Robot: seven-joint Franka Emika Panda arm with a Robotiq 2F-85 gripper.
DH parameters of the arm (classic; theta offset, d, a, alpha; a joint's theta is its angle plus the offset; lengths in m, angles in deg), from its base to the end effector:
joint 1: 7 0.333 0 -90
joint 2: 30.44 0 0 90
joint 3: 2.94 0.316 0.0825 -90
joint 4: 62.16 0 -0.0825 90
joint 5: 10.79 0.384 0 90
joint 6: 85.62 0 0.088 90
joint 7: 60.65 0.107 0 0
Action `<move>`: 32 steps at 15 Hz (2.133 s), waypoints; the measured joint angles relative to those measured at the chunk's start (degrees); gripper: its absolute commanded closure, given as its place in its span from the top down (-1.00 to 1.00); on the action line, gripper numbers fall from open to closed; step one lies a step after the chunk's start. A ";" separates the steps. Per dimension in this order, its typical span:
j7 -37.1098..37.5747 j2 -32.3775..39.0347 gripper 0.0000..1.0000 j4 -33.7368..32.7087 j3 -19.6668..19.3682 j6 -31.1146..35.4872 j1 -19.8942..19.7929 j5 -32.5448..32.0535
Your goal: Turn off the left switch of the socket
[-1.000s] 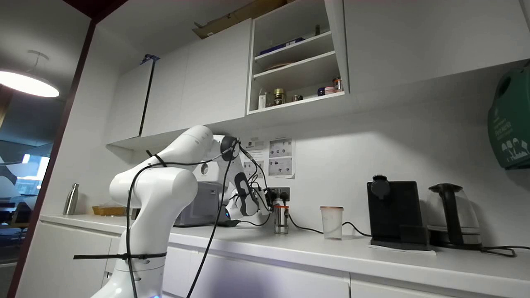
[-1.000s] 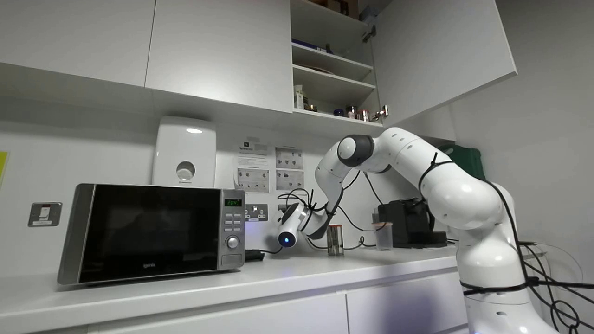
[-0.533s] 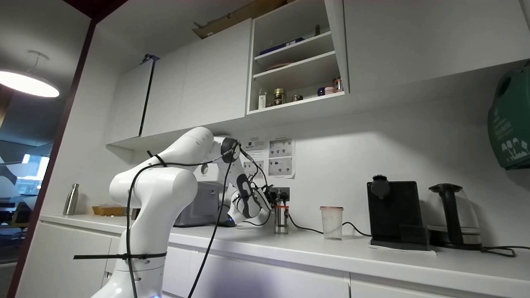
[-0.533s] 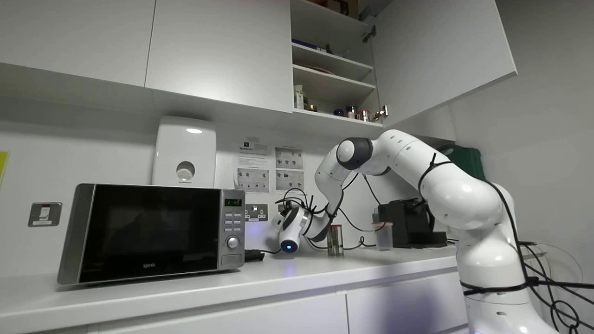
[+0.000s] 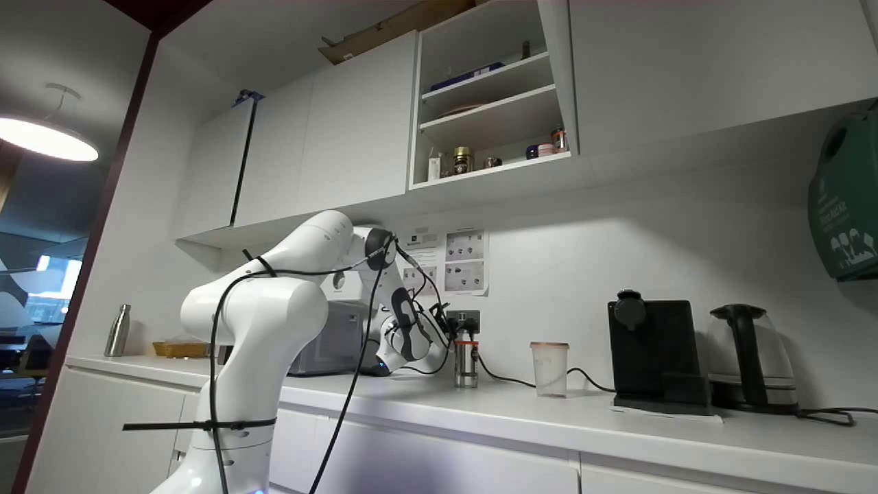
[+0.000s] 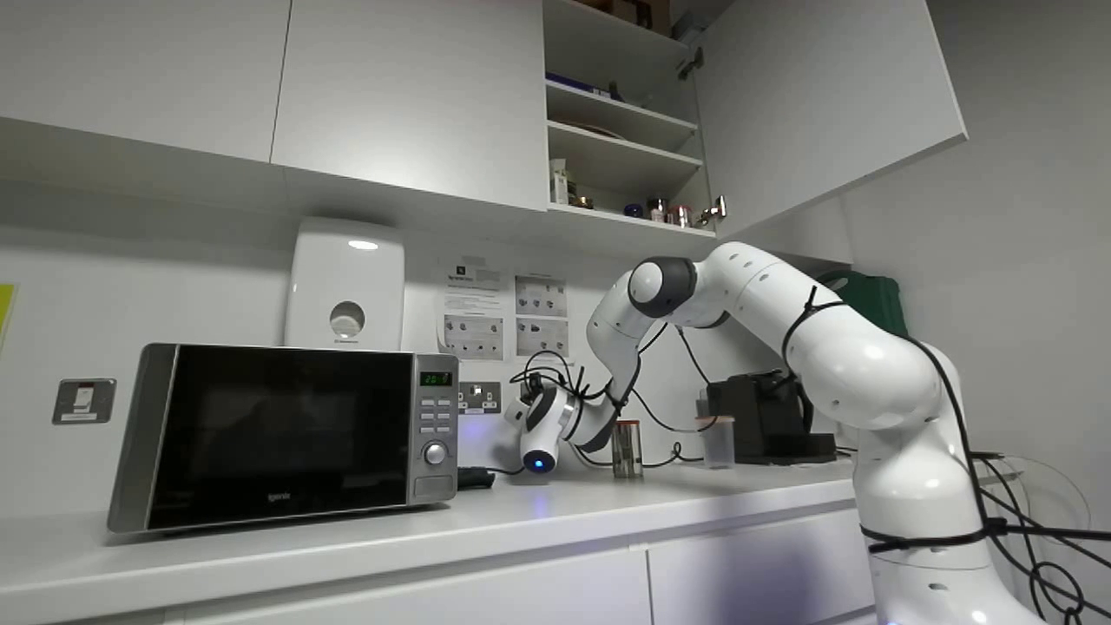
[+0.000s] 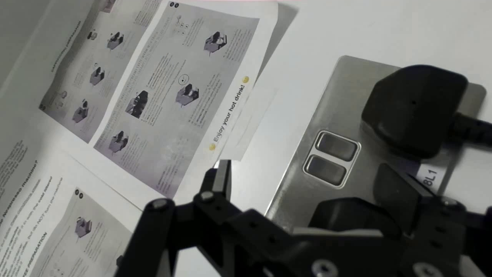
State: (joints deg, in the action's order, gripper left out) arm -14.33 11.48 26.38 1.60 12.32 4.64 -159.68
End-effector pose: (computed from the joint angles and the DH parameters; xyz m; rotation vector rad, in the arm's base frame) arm 0.7348 0.1476 0.3202 0.8140 0.6599 0.8405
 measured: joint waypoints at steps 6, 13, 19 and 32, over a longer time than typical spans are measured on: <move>0.00 0.00 1.00 0.01 -4.64 -0.15 3.44 0.08; 0.00 0.01 1.00 0.01 -6.63 -0.15 4.88 0.08; 0.00 -0.01 1.00 -0.77 -8.04 -0.15 5.79 0.09; -0.24 -0.69 1.00 -2.43 -3.18 -0.20 2.62 0.54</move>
State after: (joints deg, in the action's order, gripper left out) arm -14.57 10.80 23.96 -1.58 12.12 7.26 -159.14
